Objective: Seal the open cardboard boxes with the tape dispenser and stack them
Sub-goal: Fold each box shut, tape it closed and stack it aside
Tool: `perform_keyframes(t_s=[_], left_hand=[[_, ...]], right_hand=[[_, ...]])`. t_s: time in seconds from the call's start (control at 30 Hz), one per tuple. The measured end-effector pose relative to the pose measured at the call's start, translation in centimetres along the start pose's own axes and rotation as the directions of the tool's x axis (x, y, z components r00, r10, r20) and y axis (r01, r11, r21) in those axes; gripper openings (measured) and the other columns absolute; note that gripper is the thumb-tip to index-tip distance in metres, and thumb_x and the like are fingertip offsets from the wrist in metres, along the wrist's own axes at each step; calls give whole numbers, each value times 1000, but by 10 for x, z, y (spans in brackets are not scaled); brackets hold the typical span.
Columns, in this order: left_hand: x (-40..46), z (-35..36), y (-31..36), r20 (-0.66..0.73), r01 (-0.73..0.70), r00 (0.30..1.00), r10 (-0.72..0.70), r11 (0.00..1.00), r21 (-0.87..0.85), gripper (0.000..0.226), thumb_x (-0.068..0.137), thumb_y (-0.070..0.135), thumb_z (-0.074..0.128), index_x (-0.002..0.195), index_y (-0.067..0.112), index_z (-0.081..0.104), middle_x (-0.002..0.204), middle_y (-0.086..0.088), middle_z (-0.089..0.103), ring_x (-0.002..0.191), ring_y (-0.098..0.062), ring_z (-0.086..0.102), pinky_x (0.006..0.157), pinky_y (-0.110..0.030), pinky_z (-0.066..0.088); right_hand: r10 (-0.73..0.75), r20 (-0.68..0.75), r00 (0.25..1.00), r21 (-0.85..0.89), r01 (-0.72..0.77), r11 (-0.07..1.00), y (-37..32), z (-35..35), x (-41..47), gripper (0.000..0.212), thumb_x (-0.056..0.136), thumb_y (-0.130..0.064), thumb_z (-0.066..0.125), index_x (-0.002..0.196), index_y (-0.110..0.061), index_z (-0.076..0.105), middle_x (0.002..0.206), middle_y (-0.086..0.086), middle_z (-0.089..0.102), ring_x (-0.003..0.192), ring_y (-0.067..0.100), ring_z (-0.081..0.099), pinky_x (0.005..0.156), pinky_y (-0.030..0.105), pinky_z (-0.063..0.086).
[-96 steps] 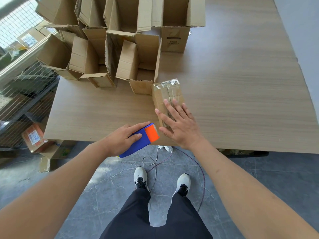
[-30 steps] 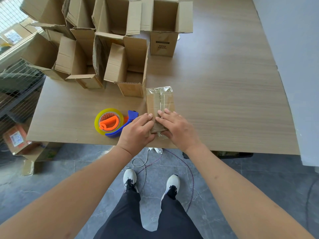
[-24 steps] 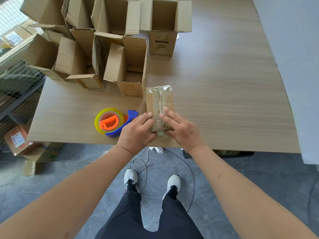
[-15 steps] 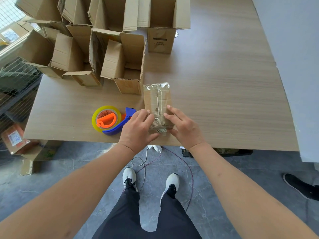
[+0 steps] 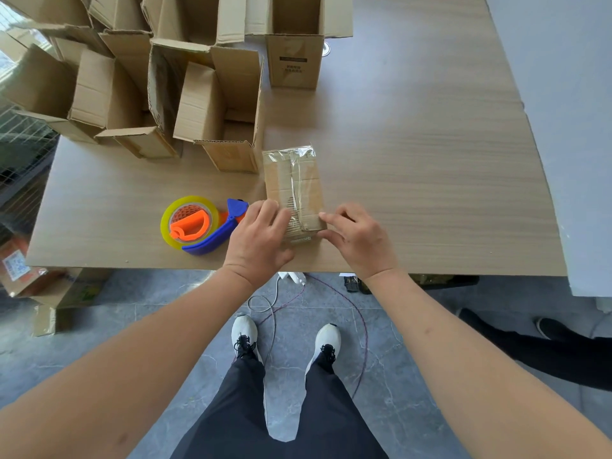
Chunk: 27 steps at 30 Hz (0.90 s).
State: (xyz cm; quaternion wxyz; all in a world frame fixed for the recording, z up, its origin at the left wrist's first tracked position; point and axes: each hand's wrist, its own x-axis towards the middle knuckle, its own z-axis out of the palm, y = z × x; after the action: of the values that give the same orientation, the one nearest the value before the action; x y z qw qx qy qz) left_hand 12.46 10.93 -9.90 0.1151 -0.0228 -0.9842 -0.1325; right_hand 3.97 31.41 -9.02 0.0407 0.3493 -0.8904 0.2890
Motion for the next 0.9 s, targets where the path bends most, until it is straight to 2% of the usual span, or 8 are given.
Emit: perform_keyframes(t_s=[0.13,0.3,0.47,0.57,0.67,0.73,0.83,0.9], left_hand=[[-6,-11,-14,9,-55,998,57,991,-122,53,79,38,82,118,5,67,121,-14,63,115,-36,59,104,-43,49],[-9,-14,-25,-27,-66,998,62,978,-198,48,76,16,90,120,4,75,128,-21,66,116,-39,66,105,-43,51],[-14,-12,-20,54,-6,998,22,960,-281,52,79,10,85,128,5,70,140,-20,60,134,-38,55,112,-48,46],[-10,-20,-22,123,-28,990,72,944,-328,62,79,7,84,138,5,63,147,-16,55,142,-35,48,115,-47,43],[-2,-32,-26,248,-65,955,164,929,-364,81,80,5,83,152,11,47,153,-4,51,150,-25,36,116,-37,41],[6,-37,-27,296,-102,932,212,932,-347,88,80,-1,79,157,15,39,151,-4,54,150,-21,35,111,-28,39],[20,-42,-23,303,-143,918,255,927,-346,86,78,-11,67,156,15,42,142,-16,60,140,-30,49,114,-39,41],[29,-45,-20,290,-167,917,274,924,-344,78,81,-11,61,153,16,47,134,-13,64,129,-31,56,106,-46,47]], right_hand=[[123,-34,992,91,-120,989,-4,2,-6,37,83,-21,82,114,-1,76,89,10,75,75,27,71,68,38,58],[325,-72,943,178,-309,934,-24,15,-11,38,84,-15,82,118,0,74,97,14,78,80,31,74,72,38,58],[476,2,879,73,-475,877,-41,23,-19,45,92,-15,73,136,-7,64,115,11,75,97,34,71,77,40,53],[539,104,836,123,-548,827,-48,23,-14,63,89,-19,72,147,-6,50,133,10,64,120,30,59,102,36,43],[604,132,786,144,-618,773,-45,14,-6,84,85,-28,70,157,-7,32,149,11,49,135,30,44,114,36,32],[612,158,775,89,-628,773,-40,7,1,98,82,-48,65,162,-15,19,158,10,38,141,31,36,118,42,28],[611,273,743,-73,-617,783,-35,0,10,115,70,-85,54,161,-35,5,169,11,10,151,30,15,121,50,16],[585,322,744,-161,-566,808,-31,-1,15,117,71,-82,64,161,-39,2,170,11,1,152,31,11,121,51,16]])
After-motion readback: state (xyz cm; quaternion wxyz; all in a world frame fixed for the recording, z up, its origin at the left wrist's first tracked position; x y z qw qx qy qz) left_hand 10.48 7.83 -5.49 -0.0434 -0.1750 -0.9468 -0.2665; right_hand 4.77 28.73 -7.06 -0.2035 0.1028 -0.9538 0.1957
